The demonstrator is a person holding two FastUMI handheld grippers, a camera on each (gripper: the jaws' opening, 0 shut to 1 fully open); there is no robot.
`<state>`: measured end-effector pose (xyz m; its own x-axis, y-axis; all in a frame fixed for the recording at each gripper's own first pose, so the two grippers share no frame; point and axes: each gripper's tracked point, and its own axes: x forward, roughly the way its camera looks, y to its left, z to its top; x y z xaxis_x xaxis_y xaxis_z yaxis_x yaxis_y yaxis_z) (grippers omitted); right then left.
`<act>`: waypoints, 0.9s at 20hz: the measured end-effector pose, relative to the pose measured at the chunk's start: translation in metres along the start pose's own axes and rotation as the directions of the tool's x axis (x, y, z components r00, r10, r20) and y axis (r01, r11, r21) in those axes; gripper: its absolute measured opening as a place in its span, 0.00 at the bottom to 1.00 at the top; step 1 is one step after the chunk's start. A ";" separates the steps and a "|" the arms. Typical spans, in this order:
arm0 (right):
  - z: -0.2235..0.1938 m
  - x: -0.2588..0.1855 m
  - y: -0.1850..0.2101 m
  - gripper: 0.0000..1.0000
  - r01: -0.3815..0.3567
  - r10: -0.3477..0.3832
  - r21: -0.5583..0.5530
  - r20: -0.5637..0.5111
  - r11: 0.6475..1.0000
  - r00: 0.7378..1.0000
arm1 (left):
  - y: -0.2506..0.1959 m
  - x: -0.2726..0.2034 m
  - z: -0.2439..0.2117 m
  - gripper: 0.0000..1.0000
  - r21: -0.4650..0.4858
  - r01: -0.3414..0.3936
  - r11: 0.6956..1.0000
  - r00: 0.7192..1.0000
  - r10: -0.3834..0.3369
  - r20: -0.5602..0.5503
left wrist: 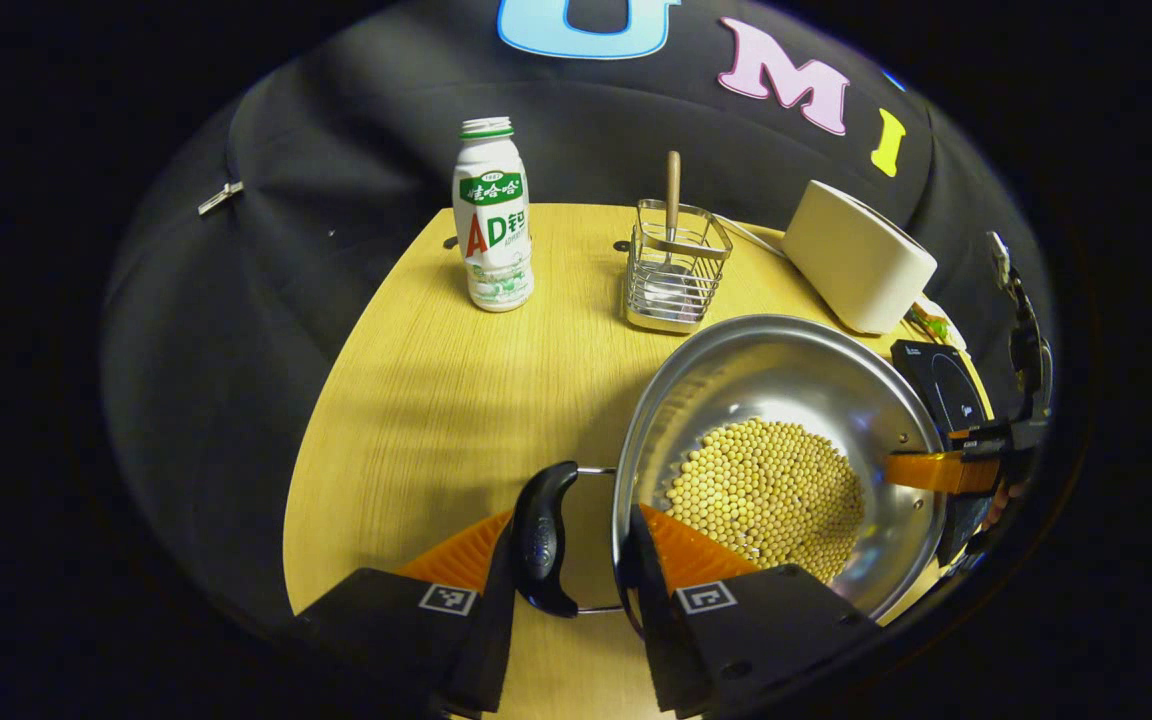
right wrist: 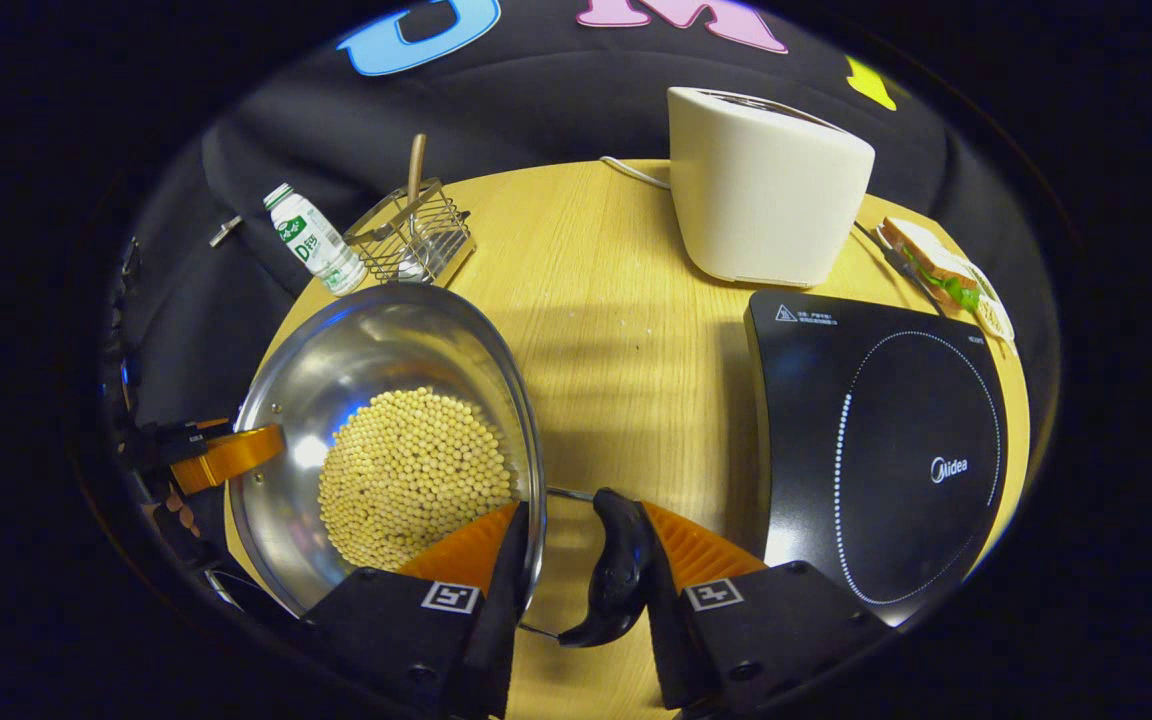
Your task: First push the handle of the pot to place it horizontally, then grasp the pot with both hands and set it on the induction cooktop.
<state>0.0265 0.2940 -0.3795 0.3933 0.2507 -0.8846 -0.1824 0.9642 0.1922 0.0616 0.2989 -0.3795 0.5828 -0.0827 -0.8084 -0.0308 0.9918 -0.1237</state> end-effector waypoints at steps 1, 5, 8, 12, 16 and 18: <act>0.002 -0.003 -0.001 0.55 -0.002 0.002 -0.002 0.005 1.000 1.000 | -0.003 -0.006 0.001 0.57 -0.011 -0.003 1.000 1.000 0.003 0.015; 0.005 -0.028 -0.011 0.63 -0.024 0.023 -0.032 -0.011 0.999 1.000 | -0.016 -0.033 0.003 0.56 -0.002 -0.030 1.000 0.999 0.030 0.015; 0.006 -0.052 -0.024 0.59 -0.030 0.029 -0.036 -0.024 0.999 0.999 | -0.035 -0.054 0.008 0.56 -0.014 -0.034 0.999 0.999 0.034 0.012; 0.007 -0.089 -0.055 0.59 -0.019 0.018 -0.034 -0.043 0.999 0.999 | -0.074 -0.079 0.010 0.56 -0.009 -0.016 1.000 1.000 0.016 0.001; 0.011 -0.119 -0.096 0.59 -0.007 0.005 -0.030 -0.034 1.000 0.999 | -0.122 -0.094 0.018 0.55 -0.001 0.004 1.000 1.000 -0.004 0.008; 0.013 -0.129 -0.118 0.59 -0.001 0.001 -0.017 -0.032 1.000 1.000 | -0.147 -0.097 0.023 0.55 -0.002 0.014 1.000 1.000 -0.014 0.007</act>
<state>0.0091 0.1495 -0.2824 0.3645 0.2488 -0.8973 -0.1980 0.9623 0.1864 0.0281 0.1638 -0.2694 0.5891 -0.0960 -0.8023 -0.0239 0.9904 -0.1360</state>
